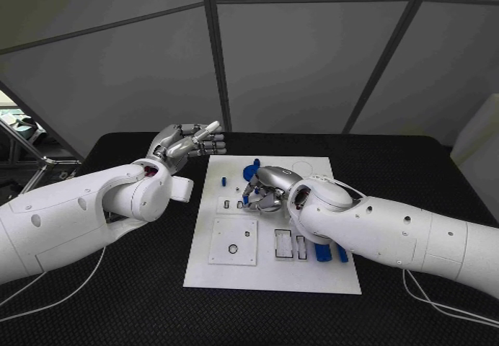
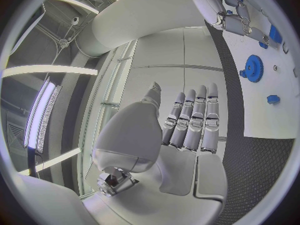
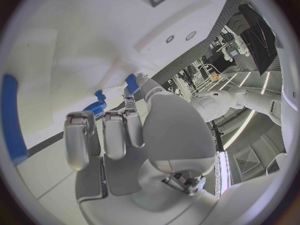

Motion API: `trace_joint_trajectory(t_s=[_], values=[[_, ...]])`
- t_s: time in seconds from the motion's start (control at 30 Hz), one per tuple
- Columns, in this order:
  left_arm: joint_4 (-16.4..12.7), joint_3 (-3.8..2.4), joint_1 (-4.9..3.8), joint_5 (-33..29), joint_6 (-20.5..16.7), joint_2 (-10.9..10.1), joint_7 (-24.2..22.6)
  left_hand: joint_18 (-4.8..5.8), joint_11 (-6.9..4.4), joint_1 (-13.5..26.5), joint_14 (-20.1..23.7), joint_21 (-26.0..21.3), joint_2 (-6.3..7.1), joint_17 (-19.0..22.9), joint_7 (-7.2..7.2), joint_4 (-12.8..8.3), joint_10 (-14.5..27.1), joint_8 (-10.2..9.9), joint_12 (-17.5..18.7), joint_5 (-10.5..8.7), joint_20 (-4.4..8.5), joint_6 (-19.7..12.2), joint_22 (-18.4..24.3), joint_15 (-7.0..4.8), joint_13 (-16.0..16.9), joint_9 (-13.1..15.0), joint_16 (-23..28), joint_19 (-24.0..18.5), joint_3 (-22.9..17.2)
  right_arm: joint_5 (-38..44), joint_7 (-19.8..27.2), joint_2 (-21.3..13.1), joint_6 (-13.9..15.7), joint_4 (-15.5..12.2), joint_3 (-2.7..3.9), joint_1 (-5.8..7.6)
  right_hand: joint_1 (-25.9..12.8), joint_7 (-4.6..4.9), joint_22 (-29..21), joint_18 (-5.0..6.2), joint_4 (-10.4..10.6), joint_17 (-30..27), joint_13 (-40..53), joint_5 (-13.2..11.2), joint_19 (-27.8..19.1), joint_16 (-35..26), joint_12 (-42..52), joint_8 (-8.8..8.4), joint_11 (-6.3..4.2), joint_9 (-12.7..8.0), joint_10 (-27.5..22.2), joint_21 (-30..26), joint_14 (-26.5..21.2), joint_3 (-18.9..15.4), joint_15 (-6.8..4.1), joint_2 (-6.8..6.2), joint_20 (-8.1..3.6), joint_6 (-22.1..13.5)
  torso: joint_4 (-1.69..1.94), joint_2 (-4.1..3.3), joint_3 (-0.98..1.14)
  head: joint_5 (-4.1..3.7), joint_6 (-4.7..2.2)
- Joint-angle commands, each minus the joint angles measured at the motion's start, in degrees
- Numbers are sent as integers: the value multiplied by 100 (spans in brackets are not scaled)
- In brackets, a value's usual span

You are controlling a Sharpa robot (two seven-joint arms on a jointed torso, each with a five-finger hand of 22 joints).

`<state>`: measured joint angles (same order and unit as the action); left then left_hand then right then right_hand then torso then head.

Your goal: Assemble the parts on the task board

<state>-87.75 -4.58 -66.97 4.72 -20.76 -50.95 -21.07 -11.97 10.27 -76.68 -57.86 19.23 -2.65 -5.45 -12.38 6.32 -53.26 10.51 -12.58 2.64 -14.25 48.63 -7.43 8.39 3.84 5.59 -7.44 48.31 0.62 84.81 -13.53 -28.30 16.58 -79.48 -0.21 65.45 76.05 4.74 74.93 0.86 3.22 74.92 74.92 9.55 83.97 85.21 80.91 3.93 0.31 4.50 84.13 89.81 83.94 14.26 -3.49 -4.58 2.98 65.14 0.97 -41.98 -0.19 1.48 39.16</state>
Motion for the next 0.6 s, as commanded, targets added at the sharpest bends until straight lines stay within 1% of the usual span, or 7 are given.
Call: trace_joint_trajectory(t_s=[0.03,0.3,0.47,0.6], values=[[-3,-6,-9,22,63,4,-13,163,5,6,15,-14,-37,9,-32,-42,-44,-38,28,34,-14,40,6,5,-5,-9,22,32,6,73,-112,-4,-271,13,-24,-20,-56,11,1507,-86,-27,466,667,4,603,-37,-19,-21,-10,-1,157,19,385,0,-24,-16,-24,-8,-1,0,1,0,5],[-2,-6,-9,22,64,4,-13,163,5,6,15,-14,-37,9,-32,-42,-44,-38,28,34,-14,40,6,5,-5,-9,22,32,6,89,-127,-4,-278,17,-24,-20,-88,21,1507,-86,-45,440,649,-1,603,-51,-41,-34,-3,-9,145,19,379,-12,-19,-48,-20,-42,-4,1,1,4,9],[-1,-6,-9,22,65,3,-12,163,5,6,15,-14,-37,9,-32,-42,-44,-38,28,34,-14,40,6,5,-5,-9,22,32,6,92,-127,2,-234,25,-25,-20,-192,82,1492,-82,-65,383,608,-20,594,-86,-91,-53,47,-54,115,11,364,-48,17,-119,6,-277,-4,0,1,3,15],[1,-6,-9,22,69,4,-10,163,5,6,15,-14,-37,9,-32,-42,-44,-38,28,34,-14,40,6,5,-5,-9,22,32,6,92,-126,6,-204,29,-25,-20,-236,111,1472,-77,-79,350,584,-34,580,-106,-120,-51,72,-65,97,0,357,-63,39,-147,26,-394,-3,-1,1,2,24]])
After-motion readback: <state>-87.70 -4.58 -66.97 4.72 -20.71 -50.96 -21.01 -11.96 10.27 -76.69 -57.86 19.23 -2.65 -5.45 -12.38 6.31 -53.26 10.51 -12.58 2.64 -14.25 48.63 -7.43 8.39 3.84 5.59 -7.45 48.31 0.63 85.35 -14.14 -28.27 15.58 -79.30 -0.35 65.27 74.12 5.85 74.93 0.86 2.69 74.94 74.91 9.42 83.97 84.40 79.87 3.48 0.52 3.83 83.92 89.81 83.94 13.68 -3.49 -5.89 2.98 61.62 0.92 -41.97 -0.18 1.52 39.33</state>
